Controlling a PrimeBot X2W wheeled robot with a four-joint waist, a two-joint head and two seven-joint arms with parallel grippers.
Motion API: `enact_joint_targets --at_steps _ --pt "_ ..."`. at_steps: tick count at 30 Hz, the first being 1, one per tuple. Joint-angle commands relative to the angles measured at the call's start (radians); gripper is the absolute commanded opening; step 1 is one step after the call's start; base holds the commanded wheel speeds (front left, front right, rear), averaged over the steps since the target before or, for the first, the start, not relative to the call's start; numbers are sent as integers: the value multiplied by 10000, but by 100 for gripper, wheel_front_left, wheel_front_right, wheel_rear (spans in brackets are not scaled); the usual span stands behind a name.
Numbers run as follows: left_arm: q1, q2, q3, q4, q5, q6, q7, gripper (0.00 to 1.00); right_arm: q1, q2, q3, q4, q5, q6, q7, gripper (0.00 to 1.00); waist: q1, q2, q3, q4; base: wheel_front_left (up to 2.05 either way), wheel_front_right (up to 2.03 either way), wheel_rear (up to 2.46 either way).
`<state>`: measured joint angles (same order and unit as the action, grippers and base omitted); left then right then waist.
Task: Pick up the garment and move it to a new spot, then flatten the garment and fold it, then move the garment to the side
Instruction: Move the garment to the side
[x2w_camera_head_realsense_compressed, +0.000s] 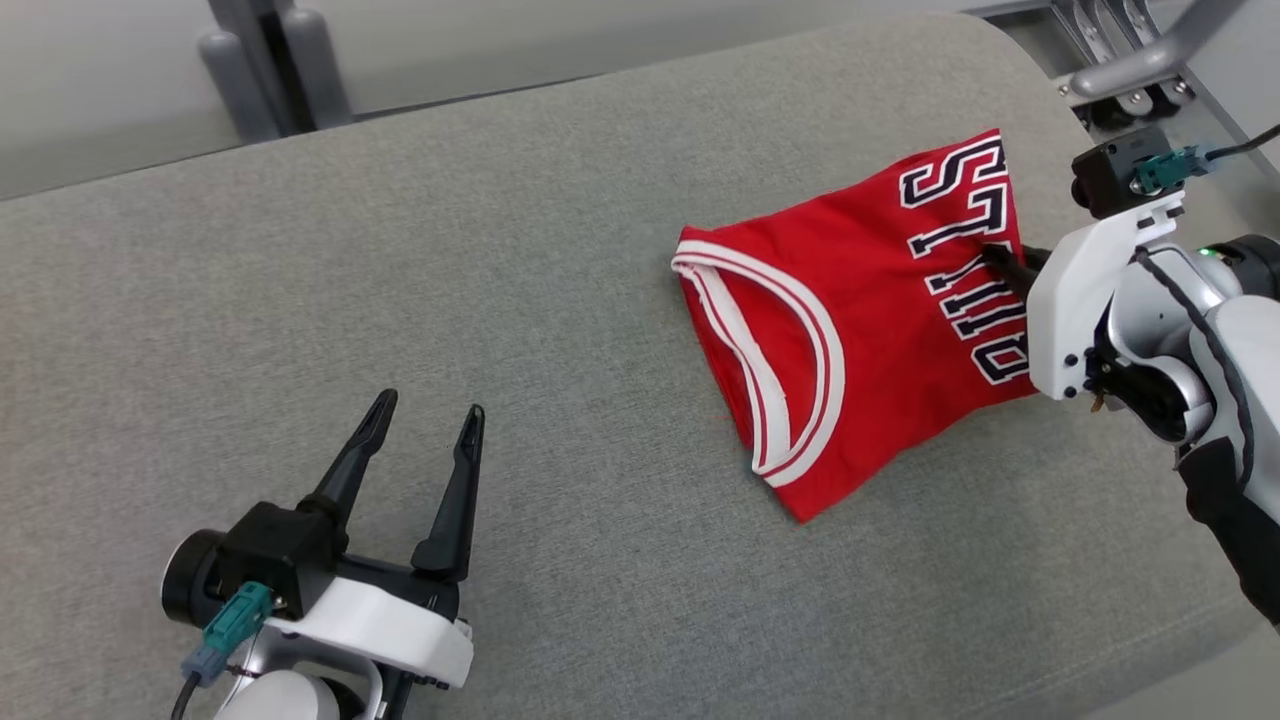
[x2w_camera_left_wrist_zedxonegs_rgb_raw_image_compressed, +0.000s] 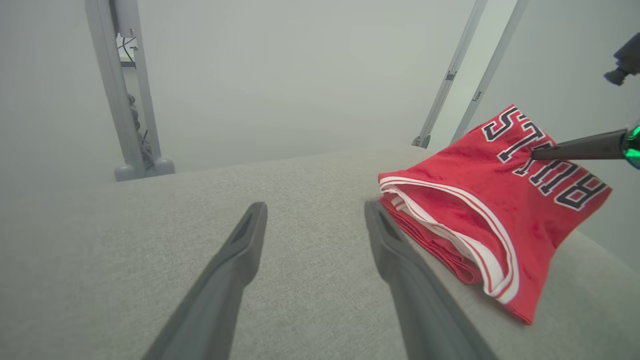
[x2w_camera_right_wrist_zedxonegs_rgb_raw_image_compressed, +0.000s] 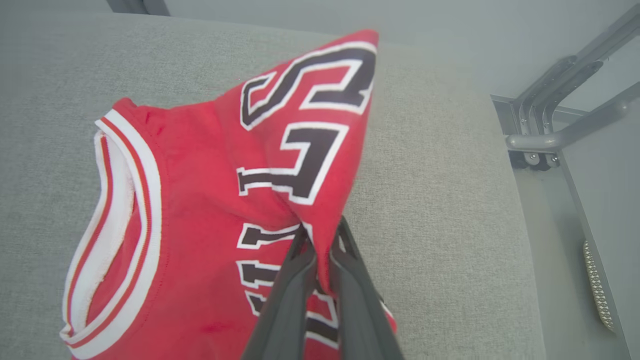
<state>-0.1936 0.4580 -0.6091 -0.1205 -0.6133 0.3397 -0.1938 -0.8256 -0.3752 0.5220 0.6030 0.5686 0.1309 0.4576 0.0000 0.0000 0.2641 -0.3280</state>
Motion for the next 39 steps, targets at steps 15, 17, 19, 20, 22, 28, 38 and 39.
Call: enact_joint_targets --at_steps 15,17,19,20,22,28,38,39 --pt "-814 174 -29 -27 236 -119 222 100 -807 153 -1191 1339 -1242 -3 -843 0 0 0 931 -158 0 0 0" --pt "-829 164 -31 -19 231 -119 216 100 -864 143 -1314 1521 -1394 -4 -905 0 0 0 950 -68 0 0 0" --pt "-826 148 -33 -6 232 -94 192 100 -993 121 -1640 1916 -1754 -4 -1025 0 0 0 992 107 0 0 0" --pt "-824 141 -32 -2 231 -86 178 100 -1059 90 -1819 2131 -1938 -3 -1078 0 0 0 1011 192 0 0 0" --pt "-804 126 -27 19 209 -68 135 100 -1225 58 -2343 2746 -2429 -3 -1244 0 0 0 1050 418 0 0 0" --pt "-840 119 -30 -12 201 -64 73 100 -1625 -31 -3298 3767 -3756 -4 -1516 0 0 0 1147 666 0 0 0" --pt "-1070 106 -130 -104 309 -58 140 100 -2121 40 -4938 4570 -6081 -4 -1711 0 0 0 1390 920 0 0 0" --pt "-1096 112 -132 -123 325 -59 147 100 -2135 21 -5058 4579 -6406 -4 -1692 0 0 0 1425 957 0 0 0"
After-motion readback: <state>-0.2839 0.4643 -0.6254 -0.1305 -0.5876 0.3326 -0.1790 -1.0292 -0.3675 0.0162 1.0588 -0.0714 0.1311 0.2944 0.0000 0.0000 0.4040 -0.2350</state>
